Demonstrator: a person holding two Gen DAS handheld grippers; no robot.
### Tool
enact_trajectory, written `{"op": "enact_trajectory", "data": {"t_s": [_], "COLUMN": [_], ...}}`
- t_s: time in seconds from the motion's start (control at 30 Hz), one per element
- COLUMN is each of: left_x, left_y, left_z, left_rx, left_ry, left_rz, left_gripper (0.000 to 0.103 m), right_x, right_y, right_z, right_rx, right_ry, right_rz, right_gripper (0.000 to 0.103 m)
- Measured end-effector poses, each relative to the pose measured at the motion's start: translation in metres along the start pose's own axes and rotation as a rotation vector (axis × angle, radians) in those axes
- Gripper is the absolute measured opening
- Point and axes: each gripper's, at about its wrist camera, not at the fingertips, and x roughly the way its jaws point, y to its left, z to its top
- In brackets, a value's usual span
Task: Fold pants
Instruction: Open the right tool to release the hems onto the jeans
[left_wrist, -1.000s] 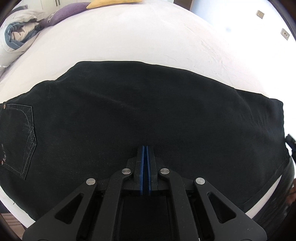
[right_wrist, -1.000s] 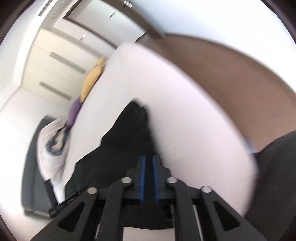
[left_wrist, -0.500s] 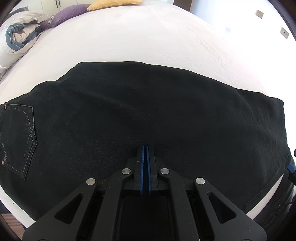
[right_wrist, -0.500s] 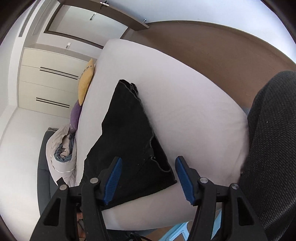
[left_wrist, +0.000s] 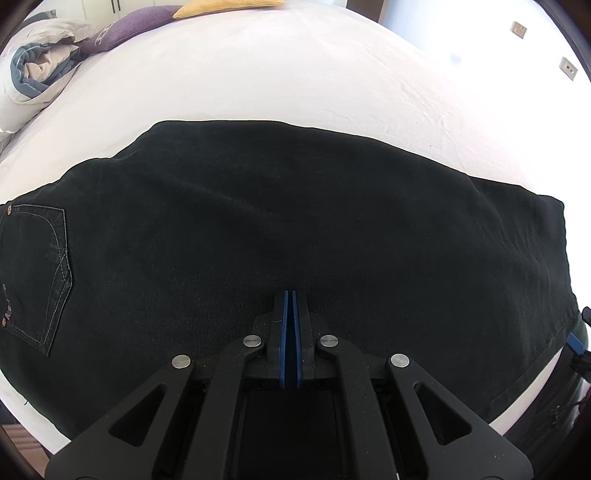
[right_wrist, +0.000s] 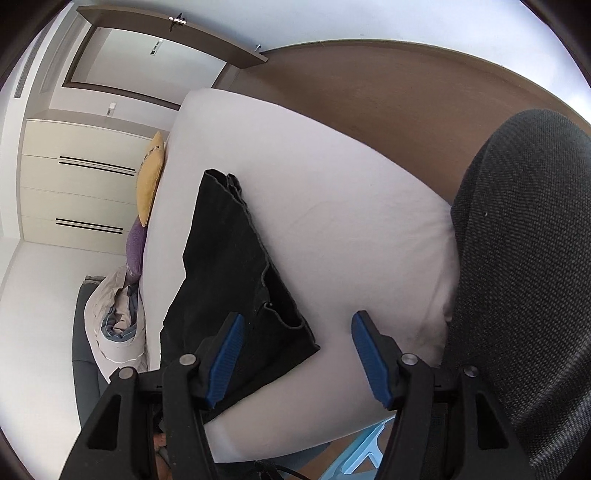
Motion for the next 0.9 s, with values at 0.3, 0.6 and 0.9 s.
{"op": "enact_trajectory", "data": {"t_s": [0.3,0.6,0.9], "left_x": [0.02,0.028,0.01], "left_y": [0.001,0.003,0.004], "left_z": [-0.009,-0.011,-0.007], "left_rx": [0.003,-0.003,-0.06], "left_ry": [0.008,0.008,-0.021], "left_rz": [-0.001,-0.001,-0.033], "left_gripper": [0.002,0.002,0.002], "right_x": [0.018,0.034,0.041], "right_y": [0.01,0.02,0.03], "right_z": [0.0,0.006,0.01], "right_rx": [0.06,0.019,-0.04], "right_ry": [0.048,0.061,0.044], "right_rz": [0.124,0.152,0.112], "right_gripper": [0.082,0.046,0.014]}}
